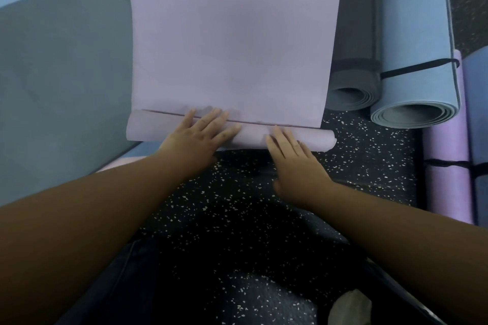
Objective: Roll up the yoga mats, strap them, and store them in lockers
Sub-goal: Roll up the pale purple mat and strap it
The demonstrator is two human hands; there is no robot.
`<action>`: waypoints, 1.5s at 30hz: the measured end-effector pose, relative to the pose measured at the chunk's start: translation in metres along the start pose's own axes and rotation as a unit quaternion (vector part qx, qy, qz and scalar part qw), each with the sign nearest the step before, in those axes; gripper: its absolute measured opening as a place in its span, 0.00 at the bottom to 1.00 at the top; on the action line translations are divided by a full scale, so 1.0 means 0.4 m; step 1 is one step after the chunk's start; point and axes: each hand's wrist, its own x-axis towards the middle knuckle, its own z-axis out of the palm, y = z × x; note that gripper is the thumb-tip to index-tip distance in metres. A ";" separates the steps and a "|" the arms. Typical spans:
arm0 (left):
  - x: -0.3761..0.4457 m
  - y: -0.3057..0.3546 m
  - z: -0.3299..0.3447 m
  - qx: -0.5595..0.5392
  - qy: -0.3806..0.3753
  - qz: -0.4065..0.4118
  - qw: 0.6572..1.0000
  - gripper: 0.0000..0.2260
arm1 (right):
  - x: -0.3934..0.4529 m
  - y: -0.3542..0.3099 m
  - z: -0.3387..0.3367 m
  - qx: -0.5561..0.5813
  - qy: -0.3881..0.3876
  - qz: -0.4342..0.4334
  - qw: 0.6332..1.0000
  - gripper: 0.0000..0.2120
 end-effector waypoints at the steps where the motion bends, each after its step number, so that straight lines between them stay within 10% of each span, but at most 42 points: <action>1: 0.002 -0.004 -0.001 0.004 -0.004 -0.001 1.000 0.35 | -0.005 -0.004 0.005 -0.001 0.004 0.008 1.000 0.42; 18: 0.068 -0.040 -0.055 0.045 0.004 -0.085 0.995 0.36 | 0.053 0.067 -0.071 0.033 -0.049 0.019 0.998 0.41; 28: -0.028 -0.007 -0.015 -0.062 0.024 -0.045 0.997 0.28 | -0.002 0.071 0.018 -0.009 0.181 -0.096 0.979 0.20; 41: -0.098 0.072 0.018 -0.088 -0.076 0.009 0.993 0.38 | -0.032 0.055 0.076 -0.008 0.156 -0.205 0.966 0.09; 45: -0.091 0.059 0.030 -0.075 0.020 0.014 0.997 0.48 | -0.031 0.043 0.057 -0.026 0.149 -0.168 0.974 0.14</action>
